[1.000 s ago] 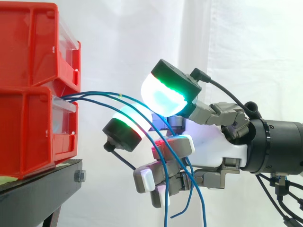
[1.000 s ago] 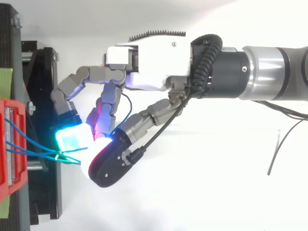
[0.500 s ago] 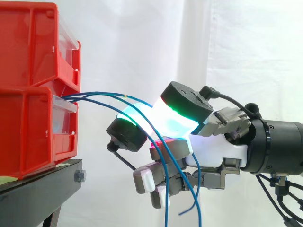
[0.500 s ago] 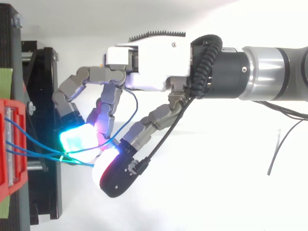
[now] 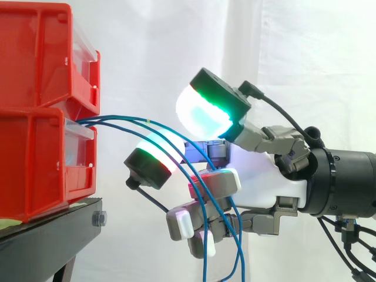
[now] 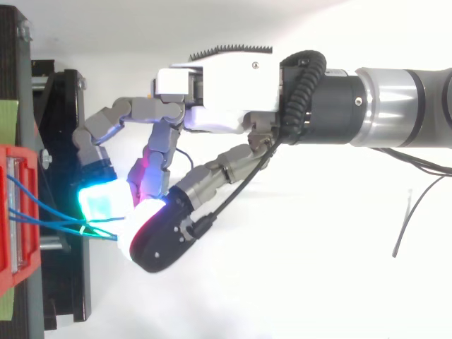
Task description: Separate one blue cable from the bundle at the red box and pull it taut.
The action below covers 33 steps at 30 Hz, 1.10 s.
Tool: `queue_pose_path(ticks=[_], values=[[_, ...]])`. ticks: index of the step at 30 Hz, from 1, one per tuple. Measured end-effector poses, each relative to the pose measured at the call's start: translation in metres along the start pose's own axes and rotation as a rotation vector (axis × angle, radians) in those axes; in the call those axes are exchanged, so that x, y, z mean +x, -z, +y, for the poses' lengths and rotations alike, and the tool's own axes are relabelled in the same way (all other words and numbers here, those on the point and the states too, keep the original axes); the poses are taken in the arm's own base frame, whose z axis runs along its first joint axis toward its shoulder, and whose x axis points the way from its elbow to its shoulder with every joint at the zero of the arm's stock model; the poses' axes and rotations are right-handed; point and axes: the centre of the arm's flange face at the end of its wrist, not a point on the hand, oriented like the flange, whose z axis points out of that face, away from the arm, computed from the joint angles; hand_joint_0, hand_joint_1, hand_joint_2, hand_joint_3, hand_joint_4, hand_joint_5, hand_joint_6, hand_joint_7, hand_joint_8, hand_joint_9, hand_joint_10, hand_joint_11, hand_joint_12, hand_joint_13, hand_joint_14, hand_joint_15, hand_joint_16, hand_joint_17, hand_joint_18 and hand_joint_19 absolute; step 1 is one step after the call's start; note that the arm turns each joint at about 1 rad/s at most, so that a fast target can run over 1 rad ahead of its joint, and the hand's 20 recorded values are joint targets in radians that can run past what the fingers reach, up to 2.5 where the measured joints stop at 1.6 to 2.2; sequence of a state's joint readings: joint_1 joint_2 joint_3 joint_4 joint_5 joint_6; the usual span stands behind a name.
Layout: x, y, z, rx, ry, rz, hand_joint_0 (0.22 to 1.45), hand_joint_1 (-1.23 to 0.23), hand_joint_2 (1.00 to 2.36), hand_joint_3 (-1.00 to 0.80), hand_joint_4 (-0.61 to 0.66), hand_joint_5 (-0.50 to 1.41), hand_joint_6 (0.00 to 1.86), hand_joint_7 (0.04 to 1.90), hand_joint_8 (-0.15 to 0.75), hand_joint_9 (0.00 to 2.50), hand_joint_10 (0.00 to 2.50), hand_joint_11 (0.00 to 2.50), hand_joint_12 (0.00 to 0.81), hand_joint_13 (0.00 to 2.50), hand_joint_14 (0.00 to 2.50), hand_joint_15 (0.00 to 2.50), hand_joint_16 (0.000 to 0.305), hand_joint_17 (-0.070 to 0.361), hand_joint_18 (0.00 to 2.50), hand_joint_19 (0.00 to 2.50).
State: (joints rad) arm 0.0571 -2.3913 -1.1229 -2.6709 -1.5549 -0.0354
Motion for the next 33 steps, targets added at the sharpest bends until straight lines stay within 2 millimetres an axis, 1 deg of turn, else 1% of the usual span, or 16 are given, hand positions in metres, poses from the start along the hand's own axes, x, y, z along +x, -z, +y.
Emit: queue_pose_path(ticks=[1,3,5,8,11,13,14,15,16,19,23,29,30,31,33], values=[[0.0000,0.0000,0.0000,0.000,0.000,0.000,0.61,-0.70,1.00,-0.50,0.00,-0.05,0.67,1.35,0.329,1.38,0.03,1.02,0.384,1.02,0.02,0.65,0.048,0.108,0.94,0.80],[-0.0001,0.0000,0.0001,0.000,0.000,0.000,0.61,-0.73,1.01,-0.41,0.00,-0.07,0.71,1.34,0.337,1.38,0.03,1.04,0.387,1.02,0.02,0.65,0.049,0.110,0.94,0.80],[-0.0002,-0.0001,0.0004,-0.001,0.000,0.000,0.60,-0.75,1.01,-0.33,0.00,-0.07,0.73,1.38,0.341,1.37,0.03,1.04,0.391,1.02,0.02,0.64,0.049,0.110,0.95,0.81],[0.0001,0.0001,0.0000,0.001,0.000,0.000,0.58,-0.77,1.02,-0.23,-0.02,-0.10,0.83,1.25,0.345,1.38,0.03,1.03,0.394,1.03,0.02,0.65,0.050,0.113,0.95,0.80],[-0.0001,0.0002,-0.0001,0.002,0.000,0.000,0.57,-0.77,1.02,-0.18,-0.04,-0.10,0.84,1.25,0.346,1.39,0.03,1.05,0.395,1.03,0.02,0.64,0.050,0.112,0.95,0.80],[-0.0002,0.0002,0.0000,0.002,0.000,0.000,0.58,-0.77,1.02,-0.18,-0.02,-0.10,0.84,1.22,0.346,1.39,0.03,1.04,0.395,1.03,0.02,0.65,0.050,0.113,0.95,0.80],[-0.0002,0.0002,-0.0001,0.002,0.000,0.000,0.58,-0.76,1.02,-0.23,0.00,-0.10,0.83,1.22,0.344,1.39,0.03,1.04,0.395,1.02,0.02,0.65,0.050,0.113,0.95,0.81],[-0.0001,0.0001,0.0000,0.001,0.000,0.000,0.58,-0.76,1.01,-0.33,0.02,-0.10,0.82,1.22,0.340,1.38,0.03,1.03,0.396,1.02,0.02,0.64,0.050,0.113,0.94,0.81],[-0.0001,0.0001,-0.0001,0.001,0.000,0.000,0.57,-0.75,1.01,-0.40,0.03,-0.10,0.82,1.21,0.339,1.38,0.03,1.02,0.397,1.02,0.02,0.65,0.051,0.115,0.94,0.80],[-0.0001,0.0002,-0.0001,0.001,0.000,0.000,0.55,-0.71,1.00,-0.50,0.04,-0.10,0.81,1.19,0.344,1.37,0.03,1.03,0.402,1.03,0.02,0.65,0.051,0.116,0.95,0.81],[-0.0002,0.0003,-0.0003,0.002,0.000,0.000,0.54,-0.66,1.00,-0.50,0.05,-0.09,0.80,1.18,0.350,1.37,0.03,1.02,0.404,1.03,0.02,0.65,0.053,0.119,0.96,0.80],[-0.0003,0.0002,0.0003,0.001,0.001,-0.001,0.56,-0.64,1.00,-0.50,0.05,-0.09,0.79,1.17,0.340,1.37,0.03,1.02,0.400,1.03,0.02,0.64,0.052,0.118,0.96,0.80],[-0.0003,0.0002,0.0001,0.001,0.001,-0.001,0.59,-0.63,1.01,-0.44,0.04,-0.09,0.79,1.18,0.336,1.37,0.03,1.03,0.396,1.02,0.02,0.65,0.051,0.114,0.94,0.82],[-0.0003,0.0002,0.0000,0.001,0.001,-0.001,0.60,-0.62,1.01,-0.40,0.04,-0.09,0.78,1.19,0.338,1.37,0.03,1.02,0.396,1.02,0.02,0.65,0.051,0.114,0.94,0.82],[-0.0003,0.0002,0.0002,0.001,0.001,-0.001,0.58,-0.60,1.02,-0.22,0.04,-0.08,0.78,1.17,0.346,1.37,0.03,1.02,0.400,1.02,0.02,0.65,0.051,0.115,0.95,0.83]])
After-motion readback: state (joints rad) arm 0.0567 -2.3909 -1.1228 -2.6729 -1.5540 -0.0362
